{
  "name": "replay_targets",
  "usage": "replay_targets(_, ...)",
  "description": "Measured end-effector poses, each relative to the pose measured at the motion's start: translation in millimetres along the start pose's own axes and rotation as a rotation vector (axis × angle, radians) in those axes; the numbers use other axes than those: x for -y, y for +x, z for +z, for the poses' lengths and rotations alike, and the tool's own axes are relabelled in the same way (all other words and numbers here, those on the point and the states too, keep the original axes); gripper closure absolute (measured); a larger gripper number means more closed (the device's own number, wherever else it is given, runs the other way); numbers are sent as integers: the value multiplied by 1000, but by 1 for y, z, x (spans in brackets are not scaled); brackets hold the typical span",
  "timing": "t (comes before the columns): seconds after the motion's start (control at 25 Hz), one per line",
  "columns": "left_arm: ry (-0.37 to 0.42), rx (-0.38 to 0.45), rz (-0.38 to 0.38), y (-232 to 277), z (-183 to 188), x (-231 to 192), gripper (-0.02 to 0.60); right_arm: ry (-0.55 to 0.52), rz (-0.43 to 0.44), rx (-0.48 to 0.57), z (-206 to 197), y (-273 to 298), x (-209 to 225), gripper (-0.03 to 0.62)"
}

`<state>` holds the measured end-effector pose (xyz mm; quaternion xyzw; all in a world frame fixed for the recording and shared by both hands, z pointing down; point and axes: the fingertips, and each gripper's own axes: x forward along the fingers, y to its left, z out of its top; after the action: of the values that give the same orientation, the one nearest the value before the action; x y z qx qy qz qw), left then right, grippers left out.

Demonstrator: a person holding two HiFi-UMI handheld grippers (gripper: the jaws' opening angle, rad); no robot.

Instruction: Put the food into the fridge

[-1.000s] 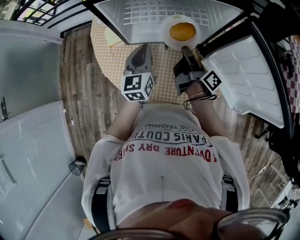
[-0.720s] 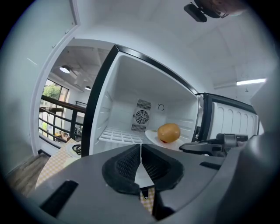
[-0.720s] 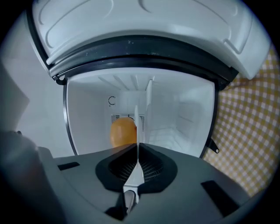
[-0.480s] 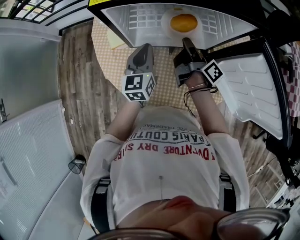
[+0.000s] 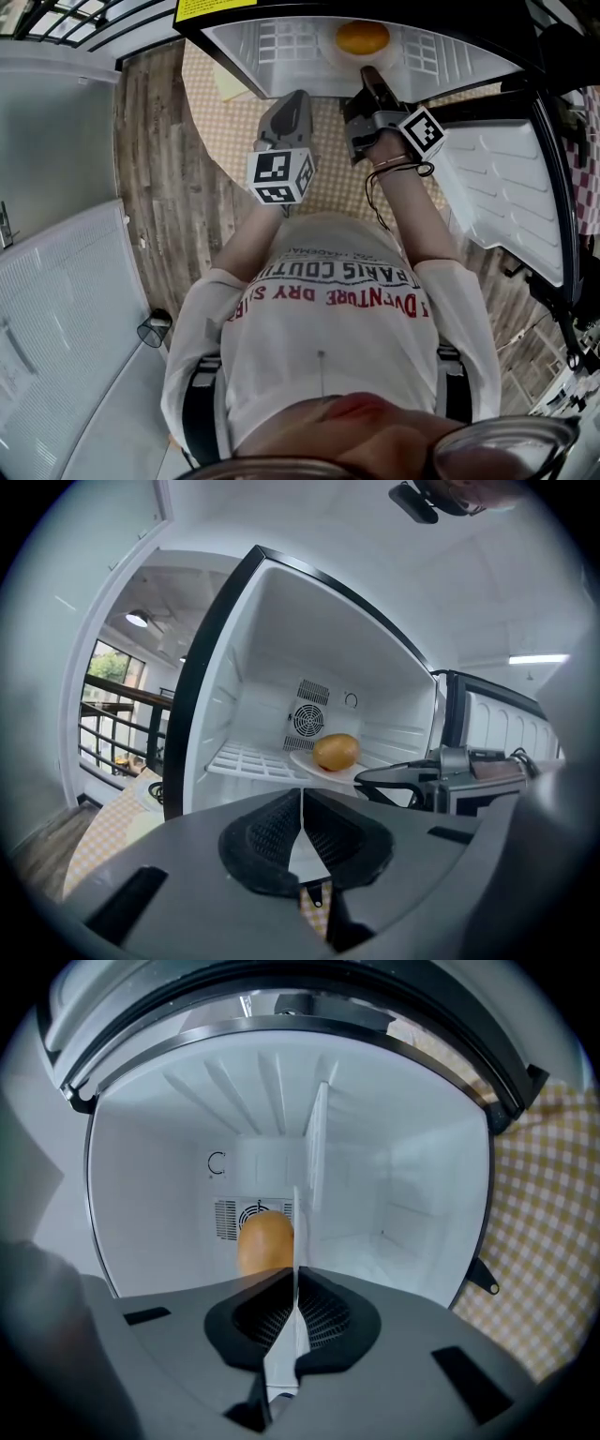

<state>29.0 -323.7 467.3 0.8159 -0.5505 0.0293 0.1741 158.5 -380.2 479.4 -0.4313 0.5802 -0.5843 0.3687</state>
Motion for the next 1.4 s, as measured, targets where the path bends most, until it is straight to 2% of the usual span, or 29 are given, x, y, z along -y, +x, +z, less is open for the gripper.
replay_targets(0.32,-14,-15,-2,6,-5,0,554,14,-40,16,6,12,3,560)
replay_targets(0.6,-26,-24,-1,9,-9,0,554,24,-22,15,6,13,2,560)
replay_targets(0.68,-26,-25,-3,10,-9,0,554,-5,-14,6,6,14,-1,560)
replay_targets(0.72,-25,-26,-4,11,-9,1,554,-38,-6,-1,5,14,-4,553)
replay_targets(0.84,-26,-31,-6,12,-10,2,554,-134,20,-24,3,16,-16,447)
replay_targets(1.0,-29,-32,-10,11,-10,5,554,-137,7,-24,2,12,-15,366)
replay_targets(1.12,-27,-29,-14,9,-9,6,554,-136,-2,-21,3,5,-8,354)
replay_targets(1.28,-25,-20,-17,6,-6,8,554,-149,30,-36,-1,-10,-8,355)
replay_targets(1.4,-20,-9,-27,3,-1,13,554,-224,63,-67,-5,-23,-8,375)
